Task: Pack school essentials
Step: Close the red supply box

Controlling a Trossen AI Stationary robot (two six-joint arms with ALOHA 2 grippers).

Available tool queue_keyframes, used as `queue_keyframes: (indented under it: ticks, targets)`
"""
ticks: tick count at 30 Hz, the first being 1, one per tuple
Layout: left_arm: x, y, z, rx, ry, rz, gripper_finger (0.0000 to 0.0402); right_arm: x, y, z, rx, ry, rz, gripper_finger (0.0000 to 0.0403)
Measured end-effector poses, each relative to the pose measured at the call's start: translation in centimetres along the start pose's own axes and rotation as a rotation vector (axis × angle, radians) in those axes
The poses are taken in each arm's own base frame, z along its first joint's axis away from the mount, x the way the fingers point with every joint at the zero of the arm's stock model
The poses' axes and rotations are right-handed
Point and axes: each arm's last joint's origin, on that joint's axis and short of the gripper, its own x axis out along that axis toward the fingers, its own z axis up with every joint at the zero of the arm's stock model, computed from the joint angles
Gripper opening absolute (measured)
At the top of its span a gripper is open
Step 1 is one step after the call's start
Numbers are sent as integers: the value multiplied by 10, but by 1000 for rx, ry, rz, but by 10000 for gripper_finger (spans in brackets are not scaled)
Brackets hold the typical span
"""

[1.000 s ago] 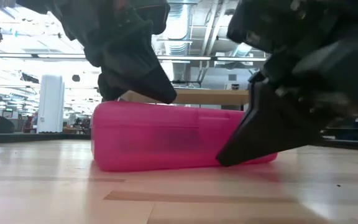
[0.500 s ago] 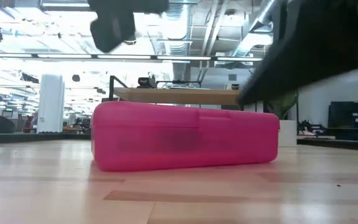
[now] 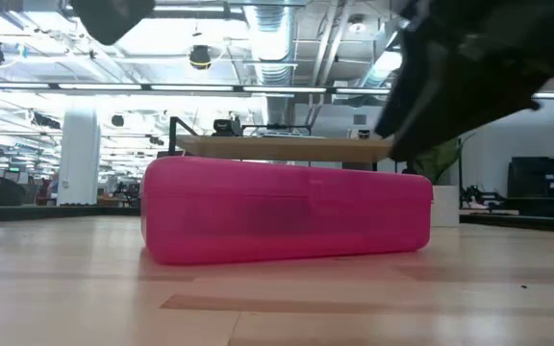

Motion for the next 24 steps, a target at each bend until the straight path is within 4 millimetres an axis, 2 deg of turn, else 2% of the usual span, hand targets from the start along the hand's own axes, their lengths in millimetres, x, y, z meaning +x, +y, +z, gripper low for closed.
queue_keyframes:
  ticks: [5, 12, 18, 24]
  targets:
    - [-5, -6, -4, 56, -52, 55, 72, 1, 5, 10, -46, -58, 78, 259]
    - [2, 7, -2, 102, -48, 139, 133, 9, 9, 10, -89, -77, 95, 263]
    - [11, 19, -4, 97, 18, 107, 136, 16, 8, 7, -104, -61, 84, 263]
    - [9, 14, -9, 69, 53, 49, 117, 26, 0, 8, -106, -36, 76, 263]
